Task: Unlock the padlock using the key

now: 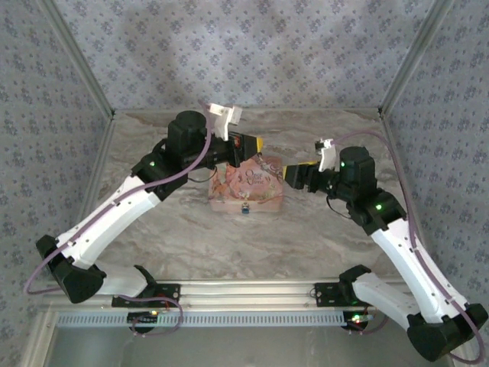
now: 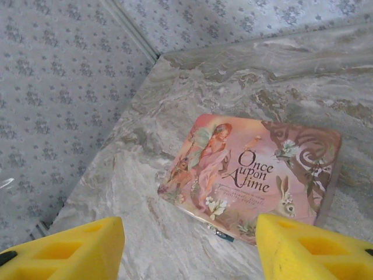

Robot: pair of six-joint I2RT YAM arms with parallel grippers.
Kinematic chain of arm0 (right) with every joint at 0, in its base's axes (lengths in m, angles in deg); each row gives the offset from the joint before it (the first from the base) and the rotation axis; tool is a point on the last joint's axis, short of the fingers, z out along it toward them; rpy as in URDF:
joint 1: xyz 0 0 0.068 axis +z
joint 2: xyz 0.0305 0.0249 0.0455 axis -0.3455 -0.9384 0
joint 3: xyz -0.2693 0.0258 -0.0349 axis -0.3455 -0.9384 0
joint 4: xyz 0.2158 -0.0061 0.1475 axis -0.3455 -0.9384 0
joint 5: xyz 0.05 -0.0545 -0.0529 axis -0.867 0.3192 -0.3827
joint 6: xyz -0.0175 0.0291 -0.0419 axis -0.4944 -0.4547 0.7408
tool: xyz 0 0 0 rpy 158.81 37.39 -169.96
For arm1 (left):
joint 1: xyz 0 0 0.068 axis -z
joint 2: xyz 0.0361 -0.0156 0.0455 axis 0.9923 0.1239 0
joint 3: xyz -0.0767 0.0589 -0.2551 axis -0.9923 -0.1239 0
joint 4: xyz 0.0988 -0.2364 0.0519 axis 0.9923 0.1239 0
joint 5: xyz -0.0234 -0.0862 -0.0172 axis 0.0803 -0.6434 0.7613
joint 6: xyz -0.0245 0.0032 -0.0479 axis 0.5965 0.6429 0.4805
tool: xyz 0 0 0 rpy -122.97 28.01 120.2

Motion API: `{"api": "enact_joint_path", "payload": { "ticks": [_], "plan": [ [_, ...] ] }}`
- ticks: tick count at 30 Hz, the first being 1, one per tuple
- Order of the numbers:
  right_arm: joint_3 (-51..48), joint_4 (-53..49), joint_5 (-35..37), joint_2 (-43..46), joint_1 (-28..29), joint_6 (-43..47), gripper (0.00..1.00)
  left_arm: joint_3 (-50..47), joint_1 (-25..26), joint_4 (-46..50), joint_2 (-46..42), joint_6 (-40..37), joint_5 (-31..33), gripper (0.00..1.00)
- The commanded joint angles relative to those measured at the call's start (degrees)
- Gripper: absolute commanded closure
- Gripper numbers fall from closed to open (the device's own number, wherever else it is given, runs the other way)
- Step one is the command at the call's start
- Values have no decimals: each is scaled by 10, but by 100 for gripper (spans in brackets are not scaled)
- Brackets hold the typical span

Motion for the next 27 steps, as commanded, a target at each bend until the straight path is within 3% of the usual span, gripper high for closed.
{"api": "enact_joint_path", "payload": {
  "ticks": [1, 2, 3, 4, 8, 11, 17, 21, 24, 27],
  "plan": [
    [-10, 108, -92, -6, -41, -81, 34, 26, -10, -39, -7, -25, 3, 100],
    [-13, 123, -122, -14, -53, -91, 30, 30, -12, -40, -5, -25, 4, 100],
    [-16, 137, -139, -22, -63, -101, 19, 35, -12, -39, -1, -25, 4, 100],
    [-19, 147, -148, -29, -70, -103, 0, 39, -12, -39, 2, -26, 2, 100],
    [-31, 212, -187, -52, -92, -157, 0, 32, -14, -59, 5, -20, -3, 100],
    [-58, 325, -229, -68, -100, -231, 0, 16, -15, -86, 2, -11, -8, 100],
    [-87, 487, -252, -87, -83, -324, 12, -19, -14, -147, -2, 18, -14, 100],
    [-112, 590, -243, -88, -64, -364, 25, -27, -15, -170, 3, 45, -29, 100],
    [-106, 614, -236, -87, -43, -357, 37, -32, -14, -190, 5, 65, -43, 100],
    [-104, 639, -226, -88, -26, -352, 41, -33, -11, -202, 7, 80, -52, 100]
  ]
}}
